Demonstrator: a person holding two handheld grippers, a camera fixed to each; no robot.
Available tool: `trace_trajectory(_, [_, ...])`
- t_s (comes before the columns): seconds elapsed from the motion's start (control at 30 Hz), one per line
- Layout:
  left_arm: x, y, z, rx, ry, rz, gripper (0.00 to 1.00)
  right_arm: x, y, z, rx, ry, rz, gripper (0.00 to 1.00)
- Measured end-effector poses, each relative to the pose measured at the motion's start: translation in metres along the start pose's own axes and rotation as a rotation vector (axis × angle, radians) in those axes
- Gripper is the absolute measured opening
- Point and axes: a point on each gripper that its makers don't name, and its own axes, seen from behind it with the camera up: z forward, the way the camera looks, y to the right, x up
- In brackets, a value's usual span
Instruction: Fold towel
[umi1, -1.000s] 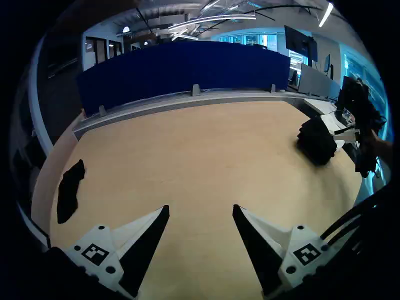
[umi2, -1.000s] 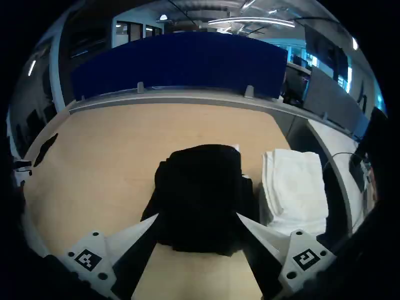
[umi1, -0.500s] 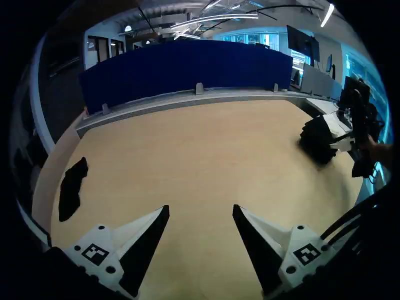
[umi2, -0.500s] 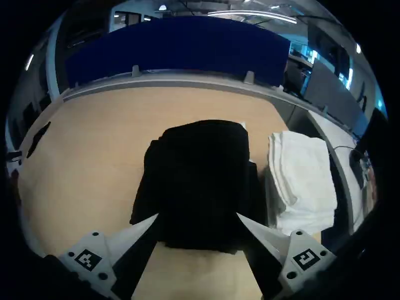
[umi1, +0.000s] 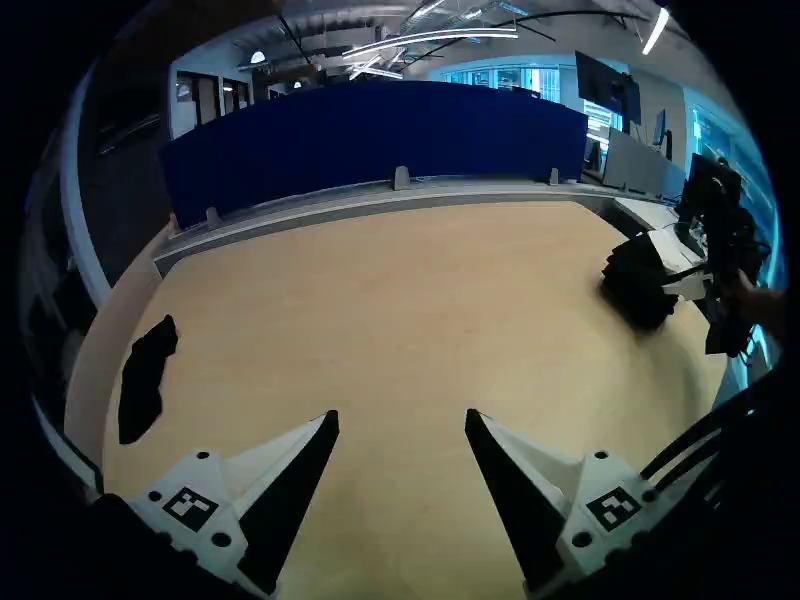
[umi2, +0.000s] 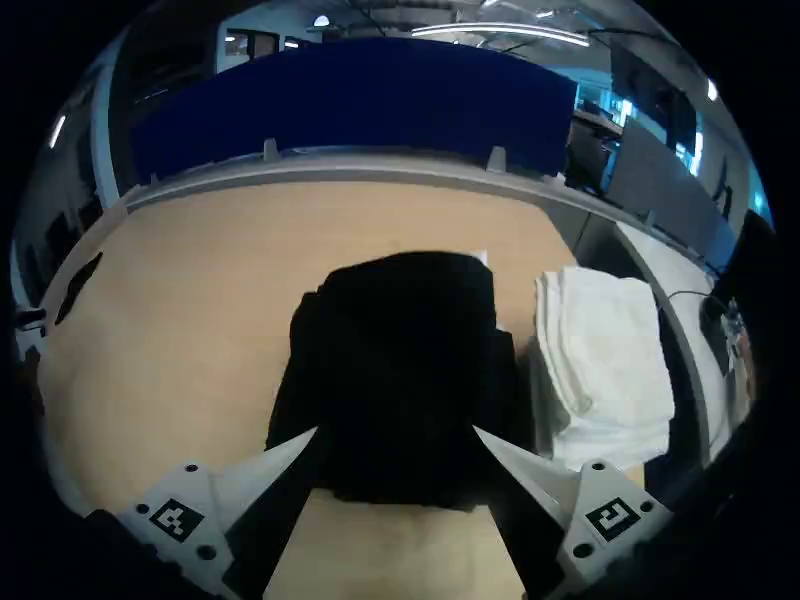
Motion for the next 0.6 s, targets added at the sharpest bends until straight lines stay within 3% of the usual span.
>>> trace_trajectory(0.27, [0.001,-0.001,0.001,0.002,0.000,-0.003,0.94,0.040,0.001,-0.005,-0.002,0.069,0.002,1.00])
trace_trajectory(0.6, [-0.003,-0.003,-0.002,0.012,-0.004,-0.006,0.94,0.069,-0.002,0.018,0.010,0.082,-0.020,1.00])
